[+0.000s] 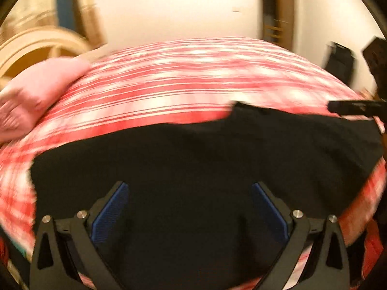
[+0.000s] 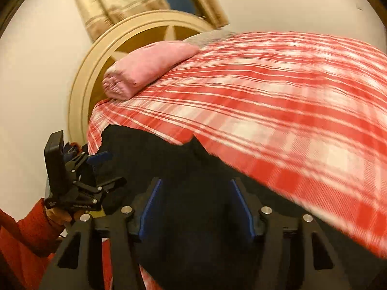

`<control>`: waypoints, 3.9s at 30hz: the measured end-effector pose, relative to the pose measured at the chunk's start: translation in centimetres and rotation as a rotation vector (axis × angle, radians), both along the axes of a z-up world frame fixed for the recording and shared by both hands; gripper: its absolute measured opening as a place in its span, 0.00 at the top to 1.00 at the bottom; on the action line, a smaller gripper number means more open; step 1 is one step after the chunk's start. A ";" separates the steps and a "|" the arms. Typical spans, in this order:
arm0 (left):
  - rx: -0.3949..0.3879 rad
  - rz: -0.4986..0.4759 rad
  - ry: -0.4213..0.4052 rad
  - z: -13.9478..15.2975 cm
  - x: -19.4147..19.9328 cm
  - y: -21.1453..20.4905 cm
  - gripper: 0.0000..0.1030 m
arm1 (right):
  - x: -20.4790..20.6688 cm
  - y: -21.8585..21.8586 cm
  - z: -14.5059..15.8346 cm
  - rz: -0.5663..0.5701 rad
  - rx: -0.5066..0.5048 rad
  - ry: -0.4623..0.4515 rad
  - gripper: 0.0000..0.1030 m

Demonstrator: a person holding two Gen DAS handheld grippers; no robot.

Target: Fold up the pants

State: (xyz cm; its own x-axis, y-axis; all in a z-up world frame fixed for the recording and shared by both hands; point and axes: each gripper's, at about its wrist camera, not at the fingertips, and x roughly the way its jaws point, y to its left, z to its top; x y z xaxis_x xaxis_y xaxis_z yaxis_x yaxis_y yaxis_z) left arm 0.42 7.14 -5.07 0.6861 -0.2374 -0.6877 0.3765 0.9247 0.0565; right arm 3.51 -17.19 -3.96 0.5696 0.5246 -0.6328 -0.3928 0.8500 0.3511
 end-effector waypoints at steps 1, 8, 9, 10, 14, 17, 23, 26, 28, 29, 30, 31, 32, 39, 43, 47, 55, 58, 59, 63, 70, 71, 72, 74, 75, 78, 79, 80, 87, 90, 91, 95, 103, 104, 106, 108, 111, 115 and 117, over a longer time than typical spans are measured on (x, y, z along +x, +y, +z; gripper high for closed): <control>0.001 0.043 0.000 -0.1 0.4 1.0 0.00 | 1.2 0.5 -0.4 0.010 0.001 0.008 0.42; -0.034 0.416 0.107 -3.8 4.2 8.7 0.00 | 5.5 2.7 -4.3 0.049 0.001 0.128 0.42; -0.071 0.415 0.112 -4.1 4.3 9.2 0.00 | 5.1 3.2 -4.6 0.070 -0.009 0.131 0.42; -0.099 0.411 0.104 -4.1 4.1 9.6 0.00 | 4.6 3.8 -4.5 0.084 -0.027 0.119 0.42; -0.031 0.380 0.074 -4.2 4.2 8.5 0.00 | 2.1 4.4 -3.5 0.153 -0.002 0.087 0.42; -0.061 0.378 0.092 -4.2 4.3 9.0 0.00 | 2.3 4.8 -3.6 0.198 -0.015 0.100 0.42; -0.057 0.380 0.083 -4.1 3.7 9.1 0.00 | 6.1 4.5 -3.5 0.133 0.030 0.087 0.42; -0.055 0.382 0.087 -4.0 3.5 9.0 0.00 | 7.4 5.7 -3.8 0.166 0.009 0.116 0.42; -0.054 0.381 0.091 -4.0 3.5 9.0 0.00 | 7.1 6.6 -3.9 0.220 0.010 0.133 0.42; -0.054 0.380 0.092 -4.0 3.6 9.0 0.00 | 6.6 6.9 -3.9 0.245 0.005 0.132 0.42; -0.054 0.379 0.092 -4.0 3.6 9.0 0.00 | 6.2 7.1 -4.0 0.266 -0.006 0.133 0.42; -0.053 0.378 0.092 -4.0 3.5 9.0 0.00 | 5.8 7.3 -4.1 0.284 -0.018 0.138 0.42; -0.054 0.380 0.091 -4.0 3.5 9.0 0.00 | 5.4 7.3 -4.3 0.299 -0.028 0.146 0.42; -0.058 0.381 0.089 -4.0 3.7 9.1 0.00 | 7.3 5.8 -5.1 0.192 0.047 0.169 0.42; -0.057 0.380 0.089 -4.0 3.7 9.1 0.00 | 7.6 6.8 -4.8 0.213 -0.015 0.141 0.42; -0.059 0.381 0.085 -3.9 3.7 9.1 0.00 | 8.7 6.4 -4.7 0.205 0.035 0.153 0.42; -0.054 0.369 0.091 -4.0 3.7 9.1 0.00 | 8.6 6.3 -4.3 0.452 0.093 0.252 0.41; -0.055 0.368 0.092 -4.0 3.7 9.1 0.00 | 9.0 6.1 -4.4 0.363 -0.027 0.197 0.41; -0.054 0.368 0.092 -4.0 3.7 9.1 0.00 | 9.4 5.9 -4.7 0.320 -0.033 0.190 0.41; -0.053 0.367 0.093 -4.0 3.7 9.1 0.00 | 9.0 5.6 -5.1 0.379 0.075 0.228 0.40; -0.051 0.365 0.095 -4.0 3.8 9.1 0.00 | 7.5 5.7 -4.7 0.431 -0.026 0.214 0.41; -0.050 0.365 0.093 -4.0 3.8 9.1 0.00 | 8.4 5.3 -4.9 0.396 0.000 0.227 0.41; -0.050 0.365 0.092 -4.0 3.8 9.1 0.00 | 9.0 5.1 -5.1 0.388 0.035 0.239 0.41; -0.049 0.367 0.093 -4.0 3.8 9.1 0.00 | 9.9 5.1 -5.2 0.392 0.101 0.253 0.41; -0.049 0.367 0.093 -4.0 3.8 9.0 0.00 | 10.1 5.6 -5.2 0.403 0.110 0.260 0.41; -0.050 0.367 0.093 -4.0 3.8 9.0 0.00 | 10.4 7.1 -5.1 0.434 0.099 0.258 0.33; -0.049 0.368 0.092 -4.0 3.8 9.0 0.00 | 10.4 7.3 -5.1 0.450 0.116 0.264 0.28; -0.050 0.368 0.092 -4.0 3.8 9.1 0.00 | 10.3 7.5 -5.0 0.470 0.137 0.272 0.28; -0.052 0.359 0.094 -4.0 3.8 9.2 0.00 | 10.5 6.2 -5.2 0.462 0.250 0.290 0.28; -0.054 0.366 0.089 -4.0 3.8 9.1 0.00 | 11.6 6.6 -6.6 0.345 0.345 0.294 0.26; -0.055 0.369 0.089 -4.0 3.9 9.1 0.00 | 11.6 6.7 -6.5 0.337 0.353 0.273 0.26; -0.053 0.367 0.088 -4.0 4.0 9.1 0.00 | 12.2 5.8 -5.7 0.187 0.404 0.199 0.33; -0.055 0.368 0.083 -4.0 3.9 9.1 0.00 | 12.3 4.1 -5.4 -0.029 0.196 0.157 0.77; -0.055 0.368 0.083 -4.0 3.9 9.1 0.00 | 11.9 2.9 -4.5 -0.076 0.180 0.121 0.77; -0.056 0.364 0.084 -4.0 3.9 9.1 0.00 | 10.5 1.8 -3.2 -0.120 0.178 0.083 0.77; -0.053 0.359 0.083 -4.0 3.9 9.2 0.00 | 8.5 2.0 -1.9 -0.096 0.120 0.037 0.77; -0.052 0.358 0.083 -3.9 4.0 9.3 0.00 | 5.3 3.0 -2.8 -0.005 0.048 0.054 0.77; -0.051 0.371 0.083 -3.8 4.0 9.2 0.00 | 0.3 2.0 -5.3 0.002 -0.107 0.060 0.77; -0.045 0.368 0.073 -3.9 3.8 9.3 0.00 | -2.1 -1.2 -4.8 -0.136 -0.210 0.048 0.77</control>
State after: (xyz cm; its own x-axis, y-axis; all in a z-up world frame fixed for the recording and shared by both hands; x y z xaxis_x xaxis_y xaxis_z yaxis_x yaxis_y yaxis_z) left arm 4.25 16.42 -8.96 0.6806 -0.0155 -0.7325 0.0205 0.9998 -0.0021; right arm 1.40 -18.38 -8.75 0.5924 0.2993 -0.7480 -0.2566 0.9502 0.1770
